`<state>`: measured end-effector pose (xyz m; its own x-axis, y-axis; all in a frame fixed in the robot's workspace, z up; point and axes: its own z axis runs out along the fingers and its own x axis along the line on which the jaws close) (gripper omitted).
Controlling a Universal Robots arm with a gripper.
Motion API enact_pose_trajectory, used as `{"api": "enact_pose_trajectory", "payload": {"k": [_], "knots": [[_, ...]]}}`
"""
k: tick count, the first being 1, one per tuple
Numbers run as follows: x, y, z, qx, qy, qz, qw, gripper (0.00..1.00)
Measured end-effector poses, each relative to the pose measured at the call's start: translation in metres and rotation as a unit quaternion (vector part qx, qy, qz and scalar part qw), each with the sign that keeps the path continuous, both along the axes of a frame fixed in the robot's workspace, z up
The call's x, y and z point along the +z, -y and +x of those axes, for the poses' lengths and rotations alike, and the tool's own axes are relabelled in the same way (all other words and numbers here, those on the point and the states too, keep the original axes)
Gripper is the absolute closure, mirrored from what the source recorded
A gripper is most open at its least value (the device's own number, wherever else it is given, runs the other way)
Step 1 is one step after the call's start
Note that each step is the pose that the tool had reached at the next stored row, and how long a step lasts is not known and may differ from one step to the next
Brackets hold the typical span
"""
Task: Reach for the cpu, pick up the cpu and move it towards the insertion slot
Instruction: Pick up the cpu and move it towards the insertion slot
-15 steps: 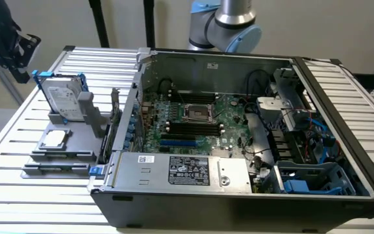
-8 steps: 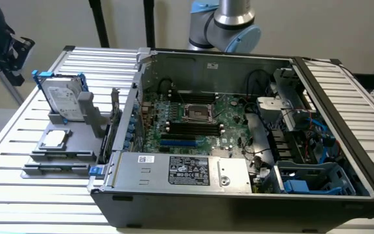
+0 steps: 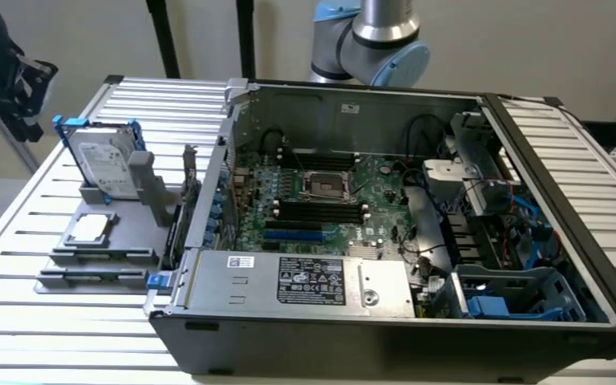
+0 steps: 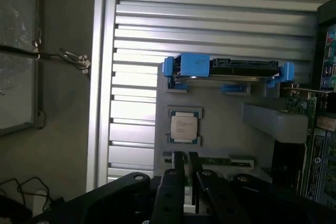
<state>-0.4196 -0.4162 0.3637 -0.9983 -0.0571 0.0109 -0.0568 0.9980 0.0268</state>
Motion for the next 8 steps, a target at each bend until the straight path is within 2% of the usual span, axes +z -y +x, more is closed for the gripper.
{"api": "enact_pose_trajectory", "payload": {"k": [1, 2, 3, 5, 6, 8], "knots": [[0.0000, 0.0000, 0.0000, 0.000, 0.0000, 0.0000, 1.0000, 0.82], [0.0000, 0.0000, 0.0000, 0.000, 0.0000, 0.0000, 1.0000, 0.70], [0.0000, 0.0000, 0.0000, -0.001, 0.0000, 0.0000, 1.0000, 0.70], [-0.0003, 0.0000, 0.0001, -0.001, 0.0001, 0.0001, 1.0000, 0.58], [-0.0005, 0.0000, 0.0004, -0.002, 0.0002, 0.0001, 1.0000, 0.58], [-0.0007, 0.0000, 0.0012, -0.003, 0.0000, 0.0000, 1.0000, 0.47]]}}
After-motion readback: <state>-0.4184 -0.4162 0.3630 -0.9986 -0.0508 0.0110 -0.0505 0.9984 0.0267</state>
